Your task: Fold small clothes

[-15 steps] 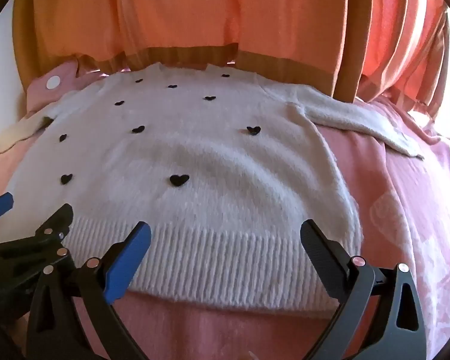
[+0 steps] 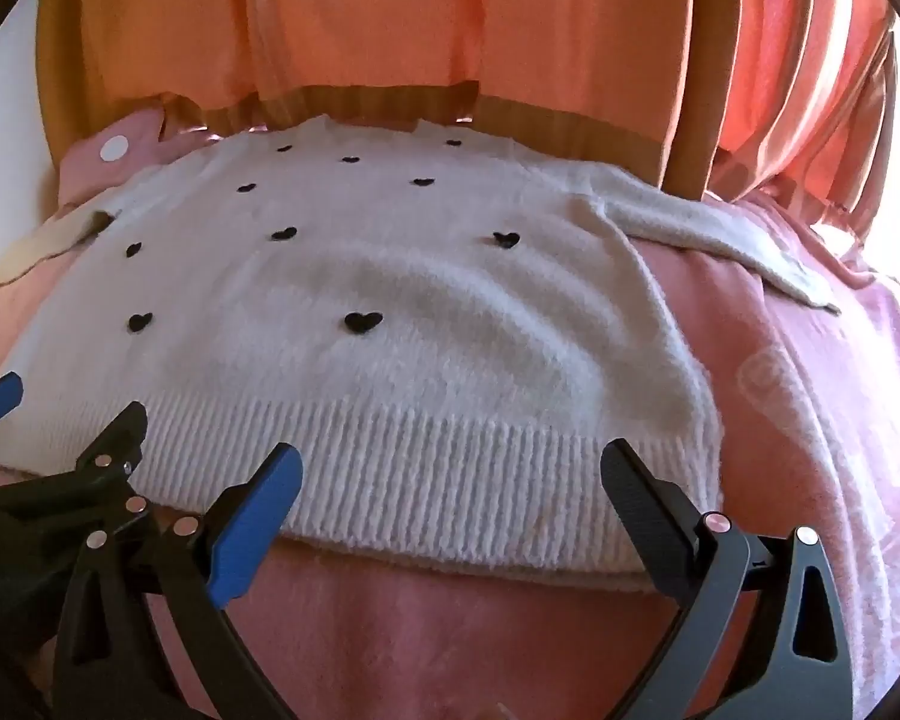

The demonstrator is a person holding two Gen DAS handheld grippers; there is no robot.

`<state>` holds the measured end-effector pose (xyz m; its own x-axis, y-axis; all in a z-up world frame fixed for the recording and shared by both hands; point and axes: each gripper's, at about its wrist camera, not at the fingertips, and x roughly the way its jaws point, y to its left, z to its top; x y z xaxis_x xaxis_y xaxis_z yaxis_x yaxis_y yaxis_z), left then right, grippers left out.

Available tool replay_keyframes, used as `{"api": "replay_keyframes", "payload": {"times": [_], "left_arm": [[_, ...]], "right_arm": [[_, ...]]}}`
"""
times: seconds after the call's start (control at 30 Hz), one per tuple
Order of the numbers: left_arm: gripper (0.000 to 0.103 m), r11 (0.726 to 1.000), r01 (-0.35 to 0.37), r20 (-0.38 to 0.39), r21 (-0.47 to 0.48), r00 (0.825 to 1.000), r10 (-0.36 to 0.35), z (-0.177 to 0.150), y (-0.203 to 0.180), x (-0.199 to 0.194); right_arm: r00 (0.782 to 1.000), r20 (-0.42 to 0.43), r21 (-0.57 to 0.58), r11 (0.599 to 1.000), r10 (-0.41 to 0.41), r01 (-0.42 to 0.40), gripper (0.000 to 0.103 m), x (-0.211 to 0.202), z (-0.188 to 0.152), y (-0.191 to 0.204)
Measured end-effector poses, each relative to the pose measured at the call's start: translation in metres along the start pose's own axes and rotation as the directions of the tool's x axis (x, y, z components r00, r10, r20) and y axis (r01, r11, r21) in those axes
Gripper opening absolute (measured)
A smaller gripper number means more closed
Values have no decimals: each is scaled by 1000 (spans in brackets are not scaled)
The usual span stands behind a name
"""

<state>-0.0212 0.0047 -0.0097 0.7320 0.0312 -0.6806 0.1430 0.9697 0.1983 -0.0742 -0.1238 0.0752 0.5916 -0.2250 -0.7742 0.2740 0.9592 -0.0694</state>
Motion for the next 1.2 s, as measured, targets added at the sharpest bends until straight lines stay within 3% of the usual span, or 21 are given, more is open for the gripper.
{"api": "replay_keyframes", "payload": {"times": [1.2], "left_arm": [[98, 999, -14, -33, -35, 999, 13, -4, 6, 10]], "right_arm": [[1000, -20, 22, 1000, 17, -17, 98, 10, 4, 8]]}}
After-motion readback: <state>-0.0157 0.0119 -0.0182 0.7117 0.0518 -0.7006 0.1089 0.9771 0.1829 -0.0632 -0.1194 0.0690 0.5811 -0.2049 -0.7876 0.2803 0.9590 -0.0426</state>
